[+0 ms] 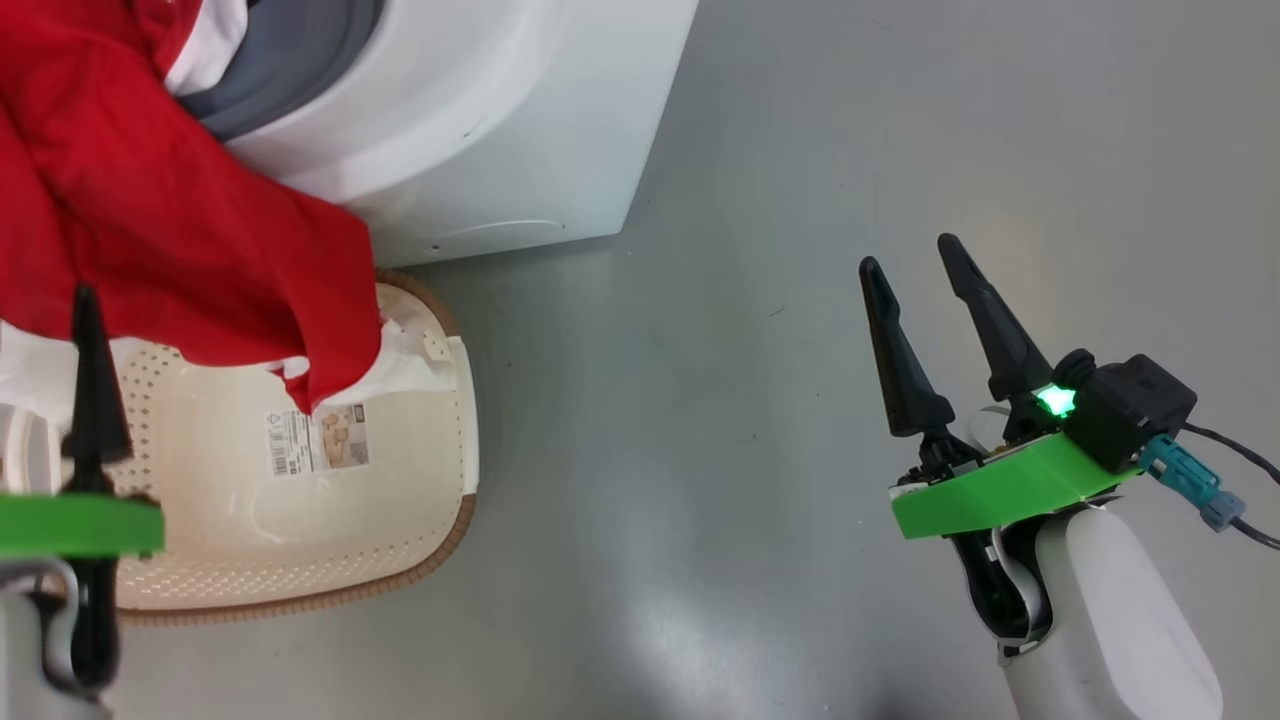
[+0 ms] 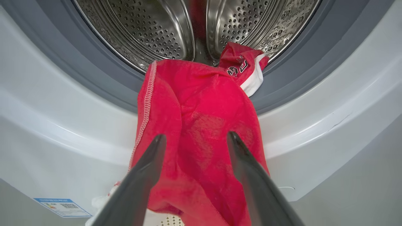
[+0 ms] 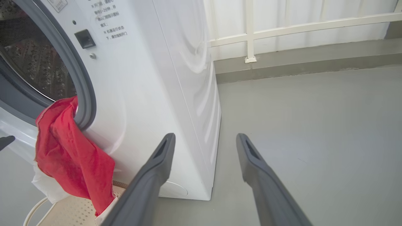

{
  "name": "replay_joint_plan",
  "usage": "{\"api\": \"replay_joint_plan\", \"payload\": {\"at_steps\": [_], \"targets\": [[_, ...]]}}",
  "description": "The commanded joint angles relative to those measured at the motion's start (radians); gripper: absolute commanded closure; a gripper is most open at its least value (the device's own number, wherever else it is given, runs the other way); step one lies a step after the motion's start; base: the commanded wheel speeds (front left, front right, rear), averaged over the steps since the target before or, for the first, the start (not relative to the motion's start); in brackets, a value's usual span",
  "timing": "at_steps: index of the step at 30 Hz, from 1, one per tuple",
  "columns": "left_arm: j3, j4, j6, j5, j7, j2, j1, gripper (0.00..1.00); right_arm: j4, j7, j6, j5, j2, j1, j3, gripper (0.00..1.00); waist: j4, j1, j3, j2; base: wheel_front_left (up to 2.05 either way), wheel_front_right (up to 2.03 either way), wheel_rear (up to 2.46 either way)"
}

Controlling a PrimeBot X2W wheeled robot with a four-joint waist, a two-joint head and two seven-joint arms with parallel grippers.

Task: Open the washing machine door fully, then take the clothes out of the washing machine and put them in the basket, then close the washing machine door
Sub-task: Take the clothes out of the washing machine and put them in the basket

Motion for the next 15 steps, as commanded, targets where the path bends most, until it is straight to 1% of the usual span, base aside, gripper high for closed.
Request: {"api": "replay_joint_plan", "payload": {"at_steps": [1, 4, 9, 15], "targets": [[0.046, -0.052, -0.003, 0.015, -0.009, 0.028, 0.042, 0.00, -0.022, -0.005, 0.002, 0.000, 0.008, 0.027, 0.024, 0.00, -0.002, 0.0000, -0.002, 0.0000, 0.00, 0.00, 0.00], [0.074, -0.124, -0.003, 0.024, -0.009, 0.005, 0.110, 0.00, -0.022, -0.005, 0.002, 0.002, 0.008, 0.030, 0.023, 0.00, -0.003, 0.0000, -0.005, 0.0000, 0.00, 0.00, 0.00], [0.098, -0.214, -0.003, 0.039, -0.009, -0.016, 0.206, 0.00, -0.020, -0.005, 0.002, 0.006, 0.008, 0.031, 0.028, 0.00, -0.009, 0.0000, -0.006, 0.0000, 0.00, 0.00, 0.00], [0.116, -0.260, -0.003, 0.042, -0.009, -0.025, 0.253, 0.00, -0.019, -0.005, 0.002, 0.009, 0.008, 0.028, 0.030, 0.00, -0.013, 0.0000, -0.003, 0.0000, 0.00, 0.00, 0.00]]}}
